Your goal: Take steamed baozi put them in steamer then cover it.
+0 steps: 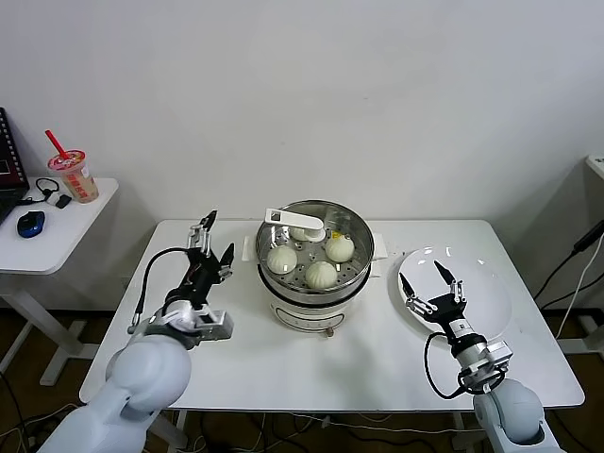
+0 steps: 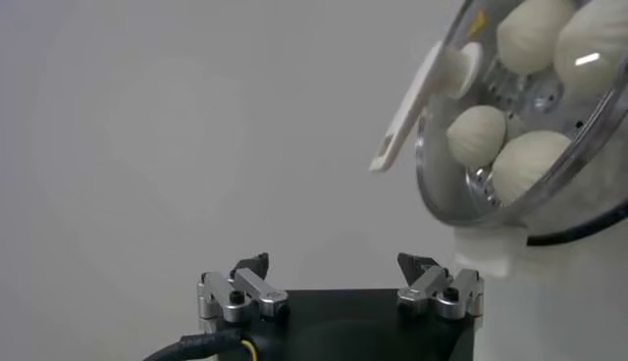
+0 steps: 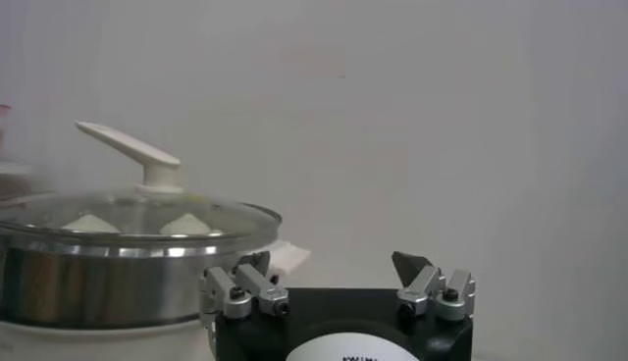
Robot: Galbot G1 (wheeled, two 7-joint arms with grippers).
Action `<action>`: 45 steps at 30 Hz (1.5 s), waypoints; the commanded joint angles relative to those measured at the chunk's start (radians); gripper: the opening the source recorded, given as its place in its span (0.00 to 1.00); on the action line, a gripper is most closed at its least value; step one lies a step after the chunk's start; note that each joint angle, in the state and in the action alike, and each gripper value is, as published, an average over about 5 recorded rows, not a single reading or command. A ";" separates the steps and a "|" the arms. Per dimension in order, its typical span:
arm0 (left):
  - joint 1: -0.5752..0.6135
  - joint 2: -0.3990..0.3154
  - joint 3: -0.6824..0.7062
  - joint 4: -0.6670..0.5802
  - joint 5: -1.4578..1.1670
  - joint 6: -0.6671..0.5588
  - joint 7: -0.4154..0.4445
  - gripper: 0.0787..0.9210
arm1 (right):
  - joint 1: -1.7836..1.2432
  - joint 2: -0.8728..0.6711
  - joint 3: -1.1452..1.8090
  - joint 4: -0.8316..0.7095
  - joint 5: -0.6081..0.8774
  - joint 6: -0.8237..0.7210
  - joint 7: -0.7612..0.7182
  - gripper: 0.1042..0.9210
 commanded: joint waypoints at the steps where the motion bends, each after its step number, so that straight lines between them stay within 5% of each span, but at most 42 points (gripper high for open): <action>1: -0.254 -0.043 0.204 0.111 0.158 0.061 0.159 0.88 | -0.001 0.015 0.012 0.000 -0.009 -0.001 0.001 0.88; 26: -0.239 -0.291 0.158 0.286 0.363 -0.001 0.120 0.88 | -0.015 0.032 0.054 -0.002 -0.006 0.014 -0.019 0.88; 45: -0.276 -0.393 0.162 0.432 0.485 -0.077 0.072 0.88 | -0.021 0.049 0.075 -0.013 -0.005 0.023 -0.034 0.88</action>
